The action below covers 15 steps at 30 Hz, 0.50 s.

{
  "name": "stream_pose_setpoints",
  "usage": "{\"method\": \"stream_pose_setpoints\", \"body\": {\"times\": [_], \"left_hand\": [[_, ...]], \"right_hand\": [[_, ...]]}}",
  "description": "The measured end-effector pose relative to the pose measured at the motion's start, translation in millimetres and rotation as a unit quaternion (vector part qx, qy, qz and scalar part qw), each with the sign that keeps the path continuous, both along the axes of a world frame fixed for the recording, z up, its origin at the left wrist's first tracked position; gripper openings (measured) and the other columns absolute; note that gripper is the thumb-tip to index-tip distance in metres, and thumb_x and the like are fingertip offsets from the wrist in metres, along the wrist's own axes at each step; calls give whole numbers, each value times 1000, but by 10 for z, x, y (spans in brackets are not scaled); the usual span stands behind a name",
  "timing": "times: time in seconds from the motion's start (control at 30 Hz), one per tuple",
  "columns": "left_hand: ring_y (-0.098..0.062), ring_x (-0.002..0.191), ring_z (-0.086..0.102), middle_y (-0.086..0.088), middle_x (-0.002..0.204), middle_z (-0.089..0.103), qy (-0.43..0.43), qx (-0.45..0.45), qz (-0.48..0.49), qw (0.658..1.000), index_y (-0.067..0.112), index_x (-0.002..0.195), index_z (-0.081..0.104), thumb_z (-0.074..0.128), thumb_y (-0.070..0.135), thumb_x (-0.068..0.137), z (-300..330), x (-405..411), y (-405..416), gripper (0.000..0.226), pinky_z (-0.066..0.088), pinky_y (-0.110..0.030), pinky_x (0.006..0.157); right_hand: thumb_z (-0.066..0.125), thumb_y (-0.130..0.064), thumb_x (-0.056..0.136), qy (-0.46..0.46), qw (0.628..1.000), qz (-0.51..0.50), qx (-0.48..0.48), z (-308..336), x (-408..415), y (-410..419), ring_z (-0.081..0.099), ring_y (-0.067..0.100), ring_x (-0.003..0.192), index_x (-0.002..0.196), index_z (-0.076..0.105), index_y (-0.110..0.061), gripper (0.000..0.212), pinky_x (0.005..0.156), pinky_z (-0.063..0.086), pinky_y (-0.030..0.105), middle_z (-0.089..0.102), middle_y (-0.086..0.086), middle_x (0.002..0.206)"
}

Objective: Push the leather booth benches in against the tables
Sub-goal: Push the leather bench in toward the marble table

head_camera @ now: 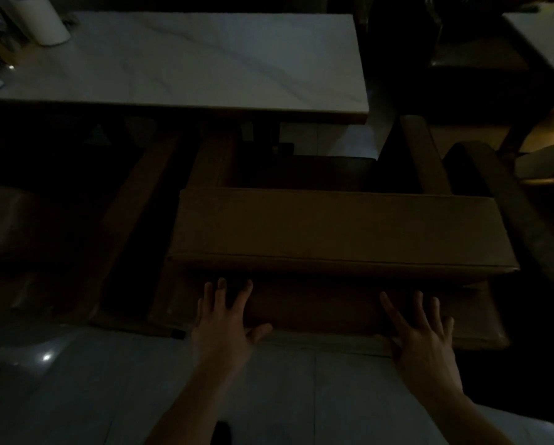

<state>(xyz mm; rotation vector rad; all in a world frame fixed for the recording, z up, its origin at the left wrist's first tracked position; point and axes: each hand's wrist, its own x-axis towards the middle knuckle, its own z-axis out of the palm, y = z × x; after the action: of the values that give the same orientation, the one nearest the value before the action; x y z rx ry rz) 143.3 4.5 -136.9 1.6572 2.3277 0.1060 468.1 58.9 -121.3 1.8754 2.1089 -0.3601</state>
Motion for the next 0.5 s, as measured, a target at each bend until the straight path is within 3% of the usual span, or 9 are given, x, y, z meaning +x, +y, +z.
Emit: {"method": "stream_pose_setpoints", "body": {"times": [0.13, 0.3, 0.5], "left_hand": [[-34, 149, -6, -12, 163, 8, 10, -20, -13, 1000, 45, 152, 12, 36, 84, 77, -8, -30, -145, 88, 14, -50, 120], [-36, 149, -5, -14, 163, 9, 13, -26, -18, 999, 45, 152, 13, 40, 83, 77, -51, -83, -261, 88, 11, -49, 120], [-37, 149, -4, -14, 163, 7, 19, -31, -19, 999, 45, 151, 12, 45, 80, 79, -48, -82, -218, 87, 11, -50, 120]], "right_hand": [[15, -69, 92, 3, 1000, -7, -18, 5, -13, -161, -19, 43, 148, 142, -33, -50, 72, 122, 7, 61, -19, 16, 164], [-6, -71, 78, 12, 1000, -6, -12, -37, -31, -327, -22, 43, 147, 142, -32, -50, 73, 122, 4, 62, -21, 16, 164], [12, -69, 88, 23, 1000, -3, 3, -108, -12, -288, -19, 46, 148, 146, -24, -50, 71, 120, 7, 65, -14, 16, 165]]}}
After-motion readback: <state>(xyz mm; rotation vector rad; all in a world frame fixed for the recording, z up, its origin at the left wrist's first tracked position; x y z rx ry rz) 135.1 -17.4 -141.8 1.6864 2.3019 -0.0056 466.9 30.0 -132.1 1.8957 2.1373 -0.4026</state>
